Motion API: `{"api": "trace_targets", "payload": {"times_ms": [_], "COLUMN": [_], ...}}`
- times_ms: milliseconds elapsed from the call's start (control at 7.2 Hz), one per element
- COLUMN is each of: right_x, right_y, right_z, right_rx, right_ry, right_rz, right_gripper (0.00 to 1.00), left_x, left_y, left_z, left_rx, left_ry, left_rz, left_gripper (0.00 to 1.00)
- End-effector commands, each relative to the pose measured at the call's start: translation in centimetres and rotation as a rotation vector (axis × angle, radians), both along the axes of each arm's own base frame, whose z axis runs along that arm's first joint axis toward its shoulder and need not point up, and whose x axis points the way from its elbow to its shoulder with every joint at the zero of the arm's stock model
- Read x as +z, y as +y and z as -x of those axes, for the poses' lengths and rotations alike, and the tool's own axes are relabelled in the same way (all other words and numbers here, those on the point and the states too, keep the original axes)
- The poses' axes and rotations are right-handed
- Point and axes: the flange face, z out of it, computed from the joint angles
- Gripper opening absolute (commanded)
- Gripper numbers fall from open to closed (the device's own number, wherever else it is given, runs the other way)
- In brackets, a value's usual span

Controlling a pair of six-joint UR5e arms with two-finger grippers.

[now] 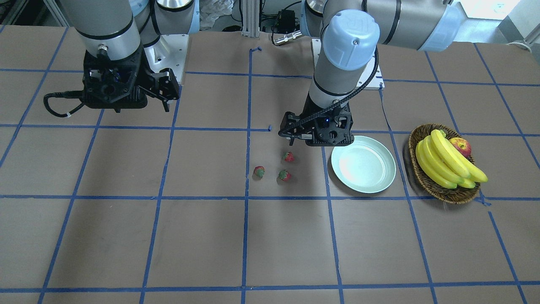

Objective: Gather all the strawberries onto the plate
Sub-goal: 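Reach the left gripper over the strawberries near the plate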

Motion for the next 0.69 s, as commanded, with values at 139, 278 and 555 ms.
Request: {"api": "trace_targets", "payload": {"times_ms": [139, 278, 555], "right_x": [0.0, -0.3, -1.2], "right_y": [0.6, 0.6, 0.7], "right_z": [1.0, 1.0, 1.0], "right_rx": [0.015, 0.015, 0.018], "right_ry": [-0.033, -0.034, -0.03], "right_rz": [-0.027, -0.033, -0.052], "right_gripper": [1.0, 1.0, 1.0], "left_x": [-4.4, -6.9, -11.2], "left_y": [-2.6, -3.2, -3.1], "left_z": [0.5, 0.6, 1.5], "left_rx": [-0.037, -0.048, -0.061], "left_ry": [0.0, -0.002, 0.003], "left_rz": [-0.009, -0.028, -0.043], "left_gripper": [1.0, 1.0, 1.0]}}
